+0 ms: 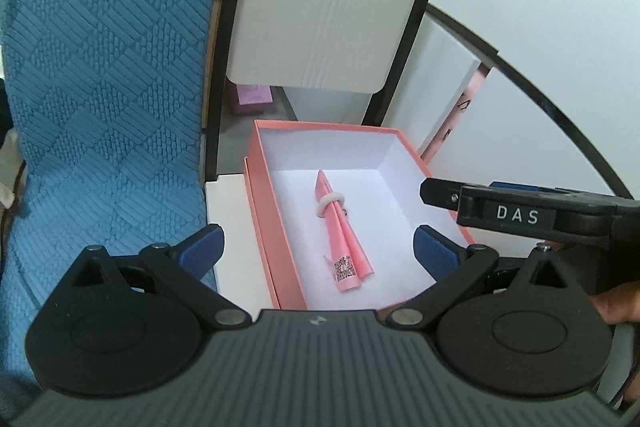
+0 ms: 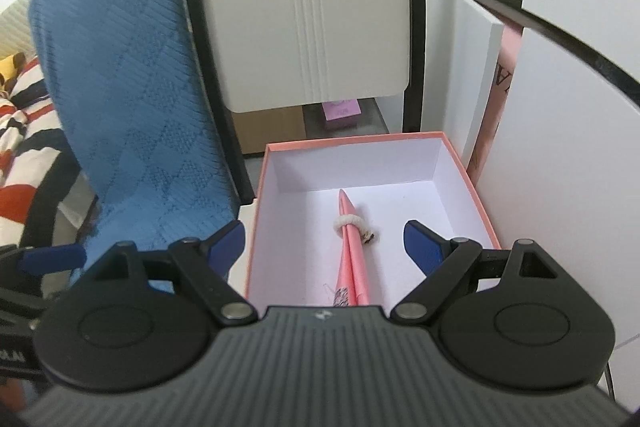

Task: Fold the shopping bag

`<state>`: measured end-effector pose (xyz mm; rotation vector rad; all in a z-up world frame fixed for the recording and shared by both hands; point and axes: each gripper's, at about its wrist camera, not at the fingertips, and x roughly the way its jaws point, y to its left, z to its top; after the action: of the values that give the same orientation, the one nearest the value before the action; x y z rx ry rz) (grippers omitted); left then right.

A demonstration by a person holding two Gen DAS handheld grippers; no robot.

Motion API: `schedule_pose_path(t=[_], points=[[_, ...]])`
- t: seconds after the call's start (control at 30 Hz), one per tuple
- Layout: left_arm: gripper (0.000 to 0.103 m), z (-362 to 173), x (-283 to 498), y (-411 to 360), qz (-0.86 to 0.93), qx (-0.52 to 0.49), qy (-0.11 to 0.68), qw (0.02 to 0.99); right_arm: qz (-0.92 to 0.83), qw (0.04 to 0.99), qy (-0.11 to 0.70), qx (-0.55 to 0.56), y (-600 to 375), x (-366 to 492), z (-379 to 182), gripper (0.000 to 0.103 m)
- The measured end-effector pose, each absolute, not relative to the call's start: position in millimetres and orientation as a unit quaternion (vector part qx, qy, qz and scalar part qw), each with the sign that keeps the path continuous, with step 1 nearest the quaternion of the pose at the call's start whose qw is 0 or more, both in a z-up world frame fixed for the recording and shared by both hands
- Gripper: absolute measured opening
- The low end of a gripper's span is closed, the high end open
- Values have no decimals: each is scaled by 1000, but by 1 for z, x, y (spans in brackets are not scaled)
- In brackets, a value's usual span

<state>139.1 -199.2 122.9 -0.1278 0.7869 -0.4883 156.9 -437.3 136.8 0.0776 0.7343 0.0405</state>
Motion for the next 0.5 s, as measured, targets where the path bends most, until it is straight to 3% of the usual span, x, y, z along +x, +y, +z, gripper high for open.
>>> schedule_pose_path(t=[0.5], points=[[102,131,88,-162,-243,-61,355,901,3,939,342,32,-413,93,149,88]])
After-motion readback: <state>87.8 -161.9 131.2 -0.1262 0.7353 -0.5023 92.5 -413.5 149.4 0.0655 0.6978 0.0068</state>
